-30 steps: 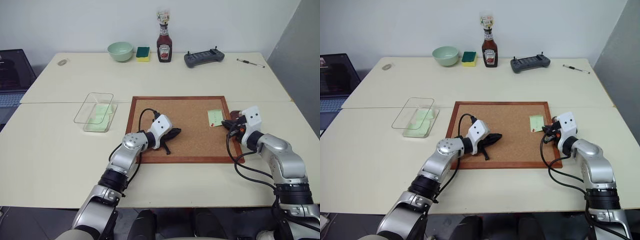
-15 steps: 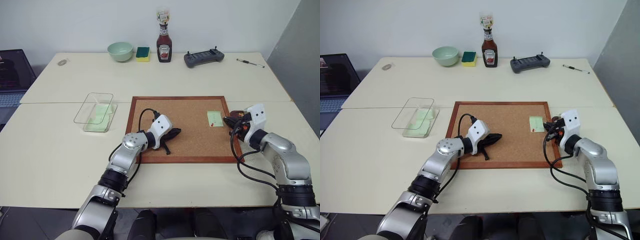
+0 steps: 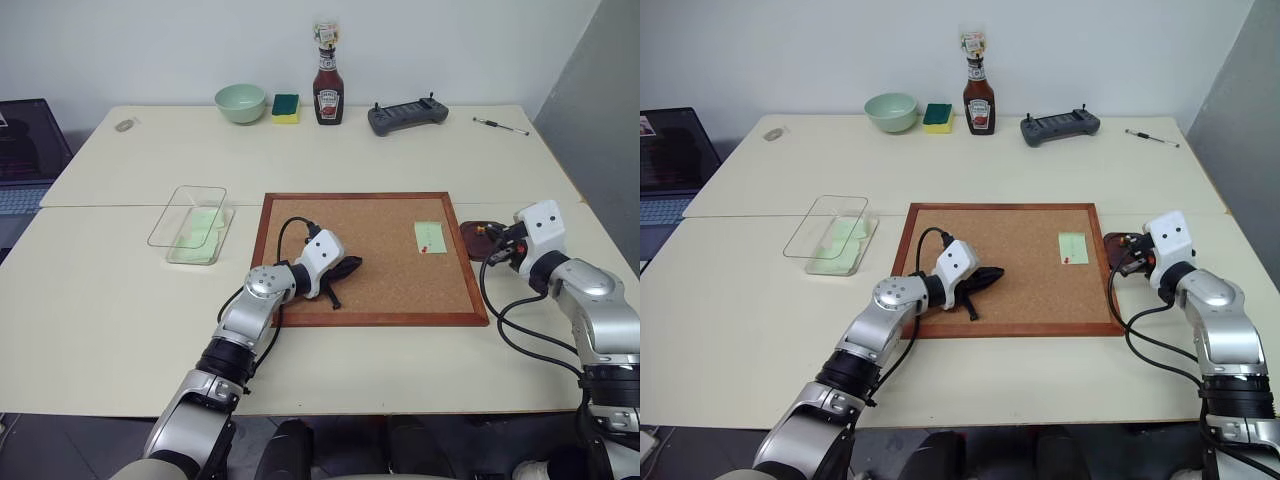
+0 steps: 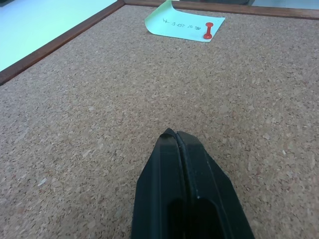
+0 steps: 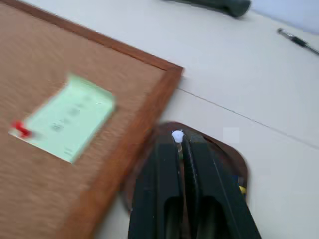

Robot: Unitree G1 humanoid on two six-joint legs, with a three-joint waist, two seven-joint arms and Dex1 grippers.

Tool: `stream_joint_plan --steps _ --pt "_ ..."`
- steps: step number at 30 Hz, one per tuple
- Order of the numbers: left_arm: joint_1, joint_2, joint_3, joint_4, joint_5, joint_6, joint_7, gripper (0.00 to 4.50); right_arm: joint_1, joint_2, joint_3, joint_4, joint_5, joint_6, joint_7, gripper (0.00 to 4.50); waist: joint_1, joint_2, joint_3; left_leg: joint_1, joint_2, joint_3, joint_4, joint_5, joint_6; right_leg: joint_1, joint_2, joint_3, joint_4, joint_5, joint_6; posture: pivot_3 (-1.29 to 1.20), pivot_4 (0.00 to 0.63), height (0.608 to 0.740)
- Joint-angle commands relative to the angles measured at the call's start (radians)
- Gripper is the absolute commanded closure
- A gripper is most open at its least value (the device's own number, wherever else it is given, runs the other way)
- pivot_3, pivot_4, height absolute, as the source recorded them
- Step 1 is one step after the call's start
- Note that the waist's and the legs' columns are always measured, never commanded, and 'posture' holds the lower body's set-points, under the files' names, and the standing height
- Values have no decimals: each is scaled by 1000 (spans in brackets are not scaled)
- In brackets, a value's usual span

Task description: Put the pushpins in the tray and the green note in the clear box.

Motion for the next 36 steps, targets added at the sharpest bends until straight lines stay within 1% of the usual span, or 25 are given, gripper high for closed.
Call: stream_joint_plan --steps 1,8,10,11,13,18,19,20,21,22,23,26,31,34,36 --pt "25 -5 -44 47 30 13 -21 4500 -52 -7 21 56 -63 -34 -41 4470 0 0 0 0 0 0 0 0 0 0 0 0 0 0 0 0 150 740" --pt "27 -2 -41 45 31 12 -22 4500 -89 4 46 134 -89 -29 -38 4470 0 0 0 0 0 0 0 0 0 0 0 0 0 0 0 0 150 740" --pt "29 -1 -41 43 31 13 -21 4500 -89 7 52 146 -90 -26 -31 3969 0 0 0 0 0 0 0 0 0 0 0 0 0 0 0 0 150 740" --pt "29 -1 -41 42 31 14 -21 4500 -90 9 53 150 -91 -27 -30 3916 0 0 0 0 0 0 0 0 0 0 0 0 0 0 0 0 150 740" --pt "30 -1 -40 41 31 14 -20 4500 -92 12 52 155 -93 -31 -35 3551 0 0 0 0 0 0 0 0 0 0 0 0 0 0 0 0 150 740" --pt "32 -1 -40 39 30 15 -20 4500 -95 14 44 155 -91 -27 -41 2466 0 0 0 0 0 0 0 0 0 0 0 0 0 0 0 0 150 740" --pt "32 -1 -40 39 30 15 -20 4500 -94 13 39 148 -88 -23 -43 2195 0 0 0 0 0 0 0 0 0 0 0 0 0 0 0 0 150 740" --pt "32 -1 -40 39 30 14 -21 4500 -93 12 34 141 -84 -18 -43 2101 0 0 0 0 0 0 0 0 0 0 0 0 0 0 0 0 150 740" --pt "32 -1 -41 39 30 14 -21 4500 -90 9 28 129 -80 -12 -42 1761 0 0 0 0 0 0 0 0 0 0 0 0 0 0 0 0 150 740" --pt "32 -1 -40 39 30 14 -21 4500 -85 4 20 110 -74 -2 -40 1636 0 0 0 0 0 0 0 0 0 0 0 0 0 0 0 0 150 740" --pt "32 -1 -40 39 30 14 -21 4500 -80 -1 13 93 -69 8 -37 1319 0 0 0 0 0 0 0 0 0 0 0 0 0 0 0 0 150 740" --pt "31 0 -39 39 29 14 -21 4500 -66 -18 -5 36 -50 38 -10 748 1 0 0 0 0 0 0 0 0 0 0 0 0 0 0 0 150 740" --pt "29 1 -37 46 28 14 -22 4500 -59 -37 -28 -60 38 102 83 748 0 0 0 0 0 0 0 0 0 0 0 0 0 0 0 0 150 740" --pt "28 2 -38 48 28 14 -26 4500 -49 -15 -24 -126 111 162 135 748 0 0 0 0 0 0 0 0 0 0 0 0 0 0 0 0 150 740" --pt "27 3 -40 50 28 12 -29 4500 -41 5 6 -145 129 168 161 748 1 0 0 0 0 -1 0 0 0 1 0 0 0 0 0 0 150 740"
